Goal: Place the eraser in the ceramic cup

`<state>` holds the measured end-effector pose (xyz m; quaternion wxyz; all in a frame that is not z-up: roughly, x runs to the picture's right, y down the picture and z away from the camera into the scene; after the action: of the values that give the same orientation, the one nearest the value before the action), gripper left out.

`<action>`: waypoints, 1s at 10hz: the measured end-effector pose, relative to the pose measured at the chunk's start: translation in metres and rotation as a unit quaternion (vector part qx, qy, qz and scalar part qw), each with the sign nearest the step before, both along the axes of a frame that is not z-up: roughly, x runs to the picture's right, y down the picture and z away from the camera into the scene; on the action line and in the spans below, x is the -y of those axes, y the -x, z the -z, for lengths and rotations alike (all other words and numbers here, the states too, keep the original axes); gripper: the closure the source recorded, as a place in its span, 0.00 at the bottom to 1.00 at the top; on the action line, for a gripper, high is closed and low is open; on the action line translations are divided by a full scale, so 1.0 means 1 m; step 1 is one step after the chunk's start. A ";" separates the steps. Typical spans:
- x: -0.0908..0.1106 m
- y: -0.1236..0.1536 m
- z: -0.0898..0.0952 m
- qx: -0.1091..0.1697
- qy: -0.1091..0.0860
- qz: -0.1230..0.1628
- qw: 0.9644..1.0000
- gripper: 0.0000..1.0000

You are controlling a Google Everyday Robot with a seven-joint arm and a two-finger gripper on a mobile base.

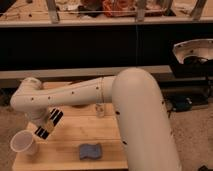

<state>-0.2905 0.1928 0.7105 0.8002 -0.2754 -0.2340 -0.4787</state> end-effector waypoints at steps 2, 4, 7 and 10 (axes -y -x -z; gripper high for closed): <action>0.001 -0.036 0.005 -0.018 -0.001 -0.024 1.000 1.00; 0.005 -0.067 0.009 -0.024 -0.005 -0.040 0.999 1.00; 0.027 -0.074 0.024 -0.013 -0.019 -0.050 0.998 1.00; 0.050 -0.055 0.048 -0.005 -0.032 -0.042 0.999 1.00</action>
<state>-0.2357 0.1433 0.6623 0.8291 -0.2417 -0.2259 -0.4507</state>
